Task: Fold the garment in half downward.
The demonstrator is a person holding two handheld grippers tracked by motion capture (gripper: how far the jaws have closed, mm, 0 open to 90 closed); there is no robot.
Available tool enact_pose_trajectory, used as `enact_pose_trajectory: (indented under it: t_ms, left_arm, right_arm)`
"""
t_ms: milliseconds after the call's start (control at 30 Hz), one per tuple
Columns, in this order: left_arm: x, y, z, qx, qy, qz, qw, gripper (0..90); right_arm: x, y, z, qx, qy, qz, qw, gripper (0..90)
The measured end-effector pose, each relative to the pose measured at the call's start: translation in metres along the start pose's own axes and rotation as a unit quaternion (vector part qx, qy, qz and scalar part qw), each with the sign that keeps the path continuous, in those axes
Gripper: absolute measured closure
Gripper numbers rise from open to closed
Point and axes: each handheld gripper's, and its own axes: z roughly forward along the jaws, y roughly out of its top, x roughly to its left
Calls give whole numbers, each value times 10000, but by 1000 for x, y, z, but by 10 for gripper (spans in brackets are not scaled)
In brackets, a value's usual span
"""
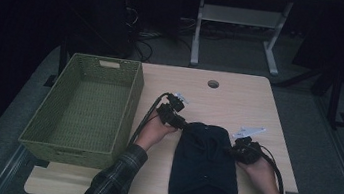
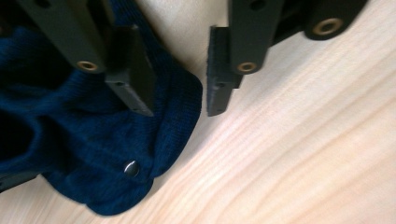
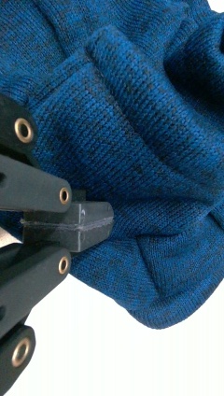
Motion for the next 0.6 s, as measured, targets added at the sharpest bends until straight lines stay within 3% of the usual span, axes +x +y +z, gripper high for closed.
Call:
enact_pose_trajectory:
  t_ms: [200,333,400,467,600]
  left_arm:
    - [6,-4,16,342,102,128,9993,554]
    - [6,-6,22,252,59,110,9996,568]
    - [6,-6,22,300,60,205,9993,577]
    - [7,-6,22,299,17,219,9993,605]
    - [4,-7,23,271,-42,167,9995,669]
  right_arm:
    - [0,0,0,5,5,-6,10000,898]
    - [0,1,0,24,-6,-9,10000,888]
    - [-1,4,-2,30,76,-15,10000,803]
    - [-3,10,-8,-77,30,-14,10000,775]
    - [-16,23,-16,-358,-210,36,9991,701]
